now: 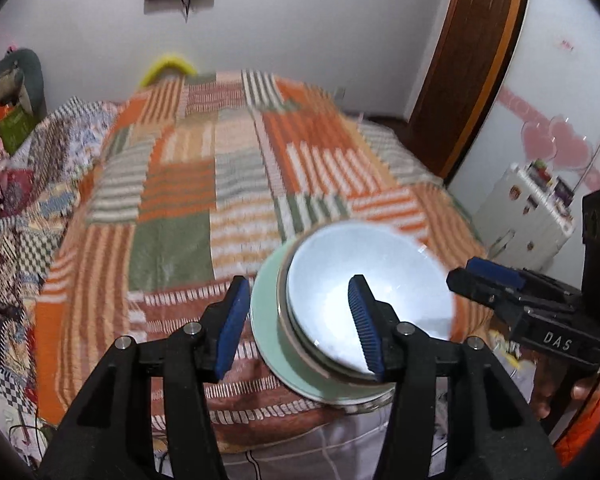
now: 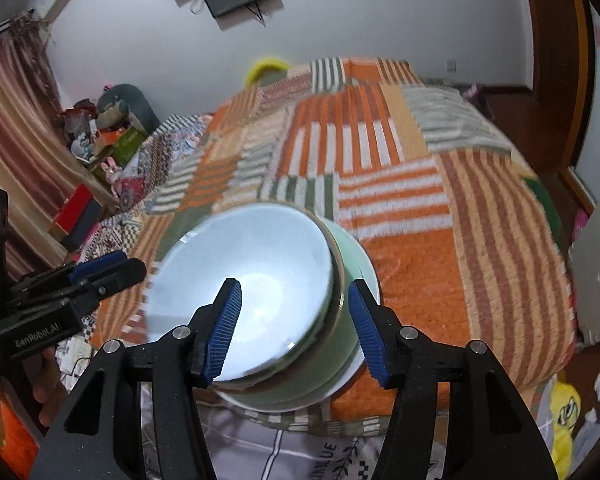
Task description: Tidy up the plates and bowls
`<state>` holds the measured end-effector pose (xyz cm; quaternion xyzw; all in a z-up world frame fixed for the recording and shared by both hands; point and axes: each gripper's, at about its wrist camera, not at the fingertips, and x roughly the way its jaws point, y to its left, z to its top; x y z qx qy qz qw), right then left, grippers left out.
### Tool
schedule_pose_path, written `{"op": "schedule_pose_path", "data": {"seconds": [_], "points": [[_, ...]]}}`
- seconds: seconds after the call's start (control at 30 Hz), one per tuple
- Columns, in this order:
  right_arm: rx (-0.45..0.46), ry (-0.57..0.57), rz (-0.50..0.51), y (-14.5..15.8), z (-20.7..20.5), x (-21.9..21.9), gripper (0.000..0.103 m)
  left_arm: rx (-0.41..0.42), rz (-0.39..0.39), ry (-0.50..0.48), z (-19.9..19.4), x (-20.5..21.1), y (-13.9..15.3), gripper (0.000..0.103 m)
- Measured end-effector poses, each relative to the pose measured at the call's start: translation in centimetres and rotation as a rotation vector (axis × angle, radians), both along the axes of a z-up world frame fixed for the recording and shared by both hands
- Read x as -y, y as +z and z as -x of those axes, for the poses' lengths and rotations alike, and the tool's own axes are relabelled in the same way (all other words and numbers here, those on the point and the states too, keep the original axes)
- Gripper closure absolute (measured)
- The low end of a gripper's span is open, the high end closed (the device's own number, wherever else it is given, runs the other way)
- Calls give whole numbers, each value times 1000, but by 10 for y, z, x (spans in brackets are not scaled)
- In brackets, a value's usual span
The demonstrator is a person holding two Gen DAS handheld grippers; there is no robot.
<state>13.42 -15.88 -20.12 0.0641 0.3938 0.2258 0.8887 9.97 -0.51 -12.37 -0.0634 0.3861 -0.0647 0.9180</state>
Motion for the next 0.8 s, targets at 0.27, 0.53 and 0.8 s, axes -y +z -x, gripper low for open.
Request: {"op": "schedule_pose_path", "data": {"seconds": [0.27,0.53,0.8], "points": [[213,31,-21,67,39,-3,46,255,-13,37,47,2,71,39],[379,49,-76,111,74,-6,42,417,-13,62,88,0,114,15],[503,44,-89,130,96,-7,18,528,-26,97,112,-3,133,2]]}}
